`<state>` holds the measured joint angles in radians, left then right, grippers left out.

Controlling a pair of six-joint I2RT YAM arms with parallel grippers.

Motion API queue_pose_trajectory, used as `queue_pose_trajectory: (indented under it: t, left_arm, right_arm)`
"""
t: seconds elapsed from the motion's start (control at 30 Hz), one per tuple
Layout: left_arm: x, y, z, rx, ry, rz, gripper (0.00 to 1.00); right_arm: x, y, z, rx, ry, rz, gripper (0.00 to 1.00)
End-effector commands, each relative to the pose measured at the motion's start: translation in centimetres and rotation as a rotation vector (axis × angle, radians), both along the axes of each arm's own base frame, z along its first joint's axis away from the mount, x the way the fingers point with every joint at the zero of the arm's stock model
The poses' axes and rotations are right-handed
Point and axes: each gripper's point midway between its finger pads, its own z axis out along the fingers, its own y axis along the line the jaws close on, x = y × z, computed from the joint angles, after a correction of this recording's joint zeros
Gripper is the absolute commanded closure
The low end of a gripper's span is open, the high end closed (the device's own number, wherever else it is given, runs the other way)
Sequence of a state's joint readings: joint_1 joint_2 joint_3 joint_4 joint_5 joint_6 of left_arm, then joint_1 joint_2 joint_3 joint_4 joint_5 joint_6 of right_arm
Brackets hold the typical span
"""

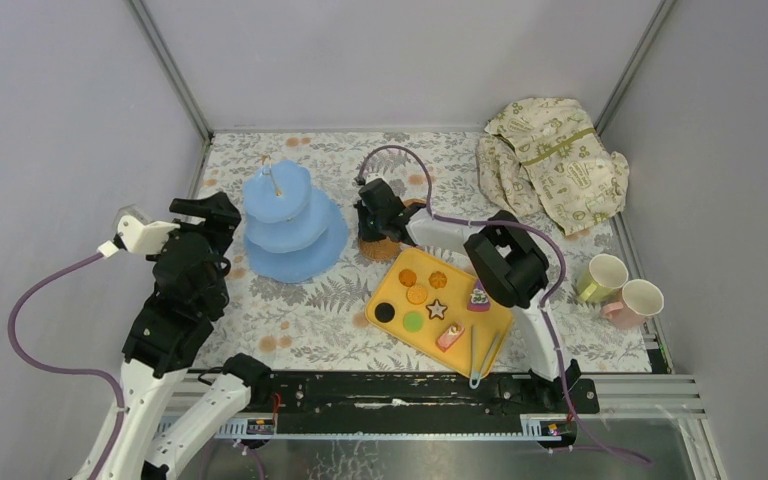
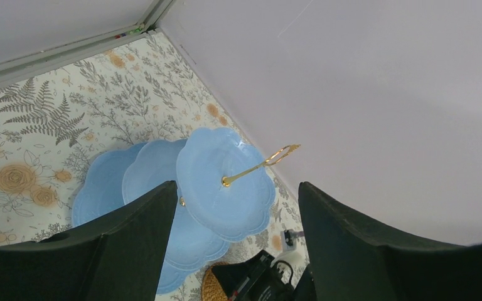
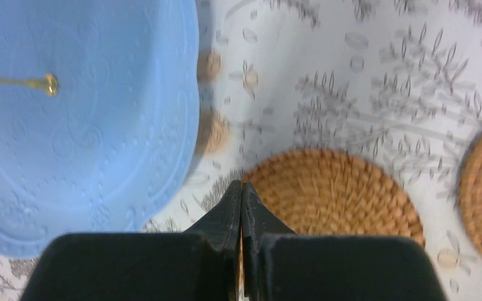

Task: Serve the afternoon tea
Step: Move the coaster to the center of the board.

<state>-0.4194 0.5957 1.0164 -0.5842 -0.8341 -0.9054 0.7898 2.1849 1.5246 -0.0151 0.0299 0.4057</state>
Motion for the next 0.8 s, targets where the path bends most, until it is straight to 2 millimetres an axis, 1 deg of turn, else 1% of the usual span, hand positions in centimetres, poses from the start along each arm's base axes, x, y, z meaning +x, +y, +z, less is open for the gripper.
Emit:
queue_pose_trajectory:
  t: [0.0,0.13,0.2,0.23,0.33,0.4,0.47,0.6,0.7,0.77]
  left_arm:
    - [0.8,-0.4,0.8,0.0,-0.029,-0.002,0.23]
    - [1.4,-0.7,0.6,0.003,-0.021,-0.006,0.23]
    - [1.6,-0.9,0.4,0.002,-0.015,-0.009,0.23]
    - [1.7,-1.0,0.3,0.001,-0.012,-0.011,0.23]
    - [2.1,-1.2,0.1,0.0,-0.011,-0.015,0.23]
    - [2.3,-1.4,0.1,-0.003,-0.011,-0.023,0.23]
    - [2.4,-1.7,0.2,-0.006,-0.012,-0.034,0.23]
    - [2.1,-1.8,0.5,-0.019,-0.022,-0.05,0.24]
    - [1.8,-1.8,0.4,-0.026,-0.022,-0.056,0.24]
    - [1.6,-1.7,0.3,-0.032,-0.022,-0.056,0.24]
  right_arm:
    - [3.1,1.3,1.9,0.049,-0.012,0.024,1.0]
    - [5.2,1.1,1.8,0.074,0.0,0.008,1.0]
    - [5.9,0.8,1.7,0.073,0.004,0.005,1.0]
    - [5.9,0.6,2.0,0.072,-0.005,0.009,1.0]
    - [5.8,0.3,4.3,0.089,-0.059,0.019,1.0]
    - [5.8,-0.1,6.3,0.095,-0.096,0.022,1.0]
    - [5.6,-0.5,8.1,0.102,-0.122,0.023,1.0]
    - [4.4,-1.3,10.4,0.117,-0.137,0.024,0.98]
    - [3.1,-2.2,10.5,0.115,-0.118,0.018,0.94]
    - [2.1,-2.6,10.1,0.104,-0.105,0.019,0.9]
